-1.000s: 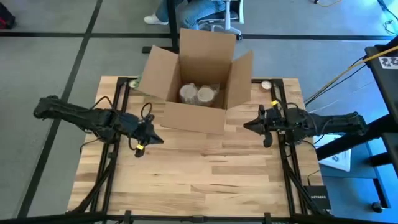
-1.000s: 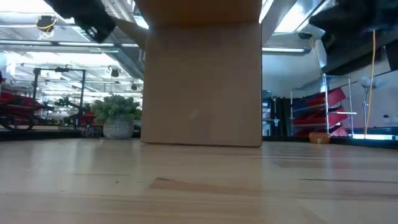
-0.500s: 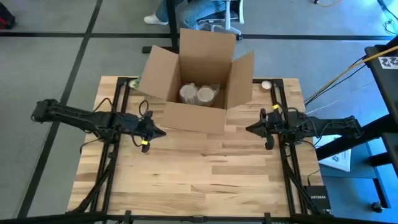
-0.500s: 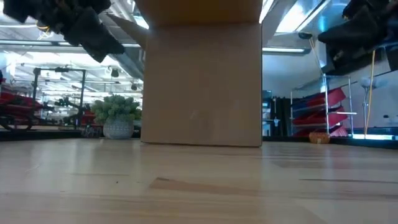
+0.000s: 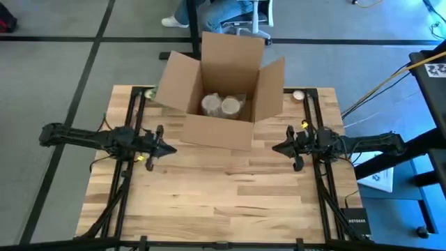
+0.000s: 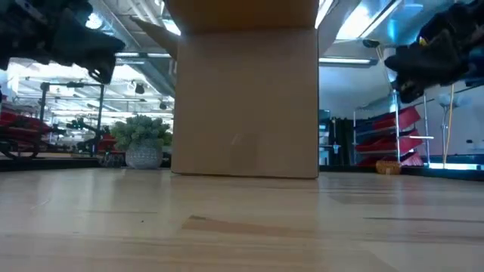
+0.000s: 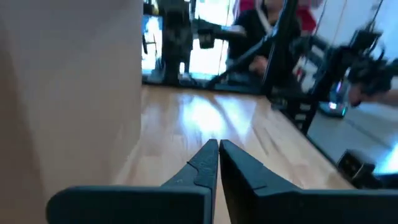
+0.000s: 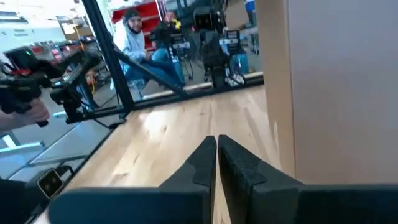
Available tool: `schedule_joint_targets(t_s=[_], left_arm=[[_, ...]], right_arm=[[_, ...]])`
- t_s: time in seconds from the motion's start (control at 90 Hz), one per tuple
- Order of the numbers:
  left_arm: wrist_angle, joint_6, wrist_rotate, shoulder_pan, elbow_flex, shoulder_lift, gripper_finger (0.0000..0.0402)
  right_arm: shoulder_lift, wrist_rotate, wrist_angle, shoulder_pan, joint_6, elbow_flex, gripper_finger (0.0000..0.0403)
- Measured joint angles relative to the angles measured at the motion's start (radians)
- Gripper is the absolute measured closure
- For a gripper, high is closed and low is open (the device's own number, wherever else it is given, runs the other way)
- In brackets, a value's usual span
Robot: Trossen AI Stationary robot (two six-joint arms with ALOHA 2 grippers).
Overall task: Wrap mug
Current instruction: Return to Home Position
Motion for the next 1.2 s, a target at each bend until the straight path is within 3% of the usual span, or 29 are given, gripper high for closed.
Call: schedule_joint_targets(t_s=[0.233, 0.711, 0.844, 0.944, 1.089, 1.2], left_arm=[[-0.114, -0.051, 0.0, 0.026, -0.082, -0.274, 0.0401], [-0.117, -0.059, -0.018, 0.05, -0.083, -0.264, 0.0401], [-0.118, -0.044, -0.018, 0.05, -0.083, -0.264, 0.0401], [-0.118, -0.036, -0.018, 0.05, -0.083, -0.264, 0.0401], [-0.118, -0.068, -0.019, 0.05, -0.083, -0.264, 0.0401], [-0.118, -0.077, -0.019, 0.05, -0.083, -0.264, 0.0401]], right_arm=[[-0.012, -0.039, 0.014, 0.0, -0.054, 0.0, 0.04], [-0.012, -0.068, 0.056, 0.0, -0.069, 0.0, 0.04], [-0.035, 0.088, -0.032, 0.0, -0.003, 0.0, 0.04], [-0.084, 0.148, -0.093, 0.0, 0.012, 0.0, 0.04], [-0.202, 0.133, -0.147, 0.0, -0.019, 0.0, 0.04], [-0.197, 0.124, -0.151, 0.0, -0.042, 0.0, 0.04]])
